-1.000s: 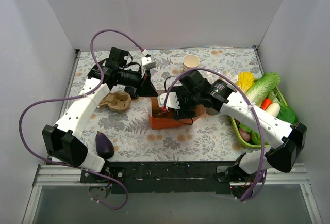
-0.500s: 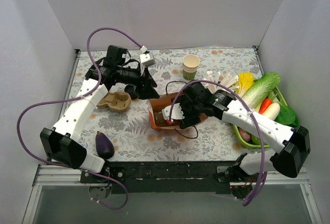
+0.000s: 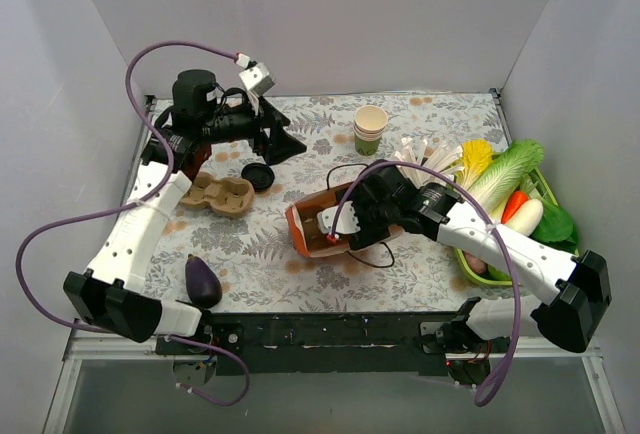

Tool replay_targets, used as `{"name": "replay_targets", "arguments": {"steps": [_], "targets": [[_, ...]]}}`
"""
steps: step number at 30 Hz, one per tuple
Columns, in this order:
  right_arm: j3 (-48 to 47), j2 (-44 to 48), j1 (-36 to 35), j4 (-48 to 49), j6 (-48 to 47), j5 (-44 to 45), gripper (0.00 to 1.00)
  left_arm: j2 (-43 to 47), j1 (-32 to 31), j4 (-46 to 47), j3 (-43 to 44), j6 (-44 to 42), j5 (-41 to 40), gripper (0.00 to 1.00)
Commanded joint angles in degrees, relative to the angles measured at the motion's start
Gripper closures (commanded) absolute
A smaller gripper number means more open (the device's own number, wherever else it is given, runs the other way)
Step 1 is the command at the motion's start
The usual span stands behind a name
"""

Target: Pack the takeout coffee

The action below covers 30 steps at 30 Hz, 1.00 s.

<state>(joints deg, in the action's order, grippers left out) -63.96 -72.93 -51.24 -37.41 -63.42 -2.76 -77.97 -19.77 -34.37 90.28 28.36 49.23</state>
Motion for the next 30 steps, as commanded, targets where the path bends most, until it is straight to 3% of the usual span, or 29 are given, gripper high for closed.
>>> {"name": "replay_targets", "arguments": {"steps": [1,5,10,14,19,30], "targets": [[0.5,2.3,-0.3,1.9,-0.6,0.9,0.99,-1.9,4.5,11.0,-7.5,13.6,-8.4,0.15],[1.6,2.8,-0.3,1.9,-0.8,1.3,0.99,-8.0,5.1,14.3,-9.9,17.0,-7.3,0.16],[2.1,2.7,-0.3,3.0,-0.3,0.9,0.99,-17.9,5.2,24.2,-12.8,21.6,-0.3,0.20],[2.4,2.4,-0.2,3.4,0.0,0.9,0.99,-24.5,4.8,26.1,-10.9,20.8,-1.7,0.22],[2.6,1.9,0.3,3.9,0.5,0.0,0.99,-28.2,4.4,26.5,-9.8,18.7,-3.7,0.22],[3.4,-0.3,2.1,5.1,-2.1,-2.3,0.99,-28.6,3.2,28.0,-12.8,18.8,1.3,0.24]]}}
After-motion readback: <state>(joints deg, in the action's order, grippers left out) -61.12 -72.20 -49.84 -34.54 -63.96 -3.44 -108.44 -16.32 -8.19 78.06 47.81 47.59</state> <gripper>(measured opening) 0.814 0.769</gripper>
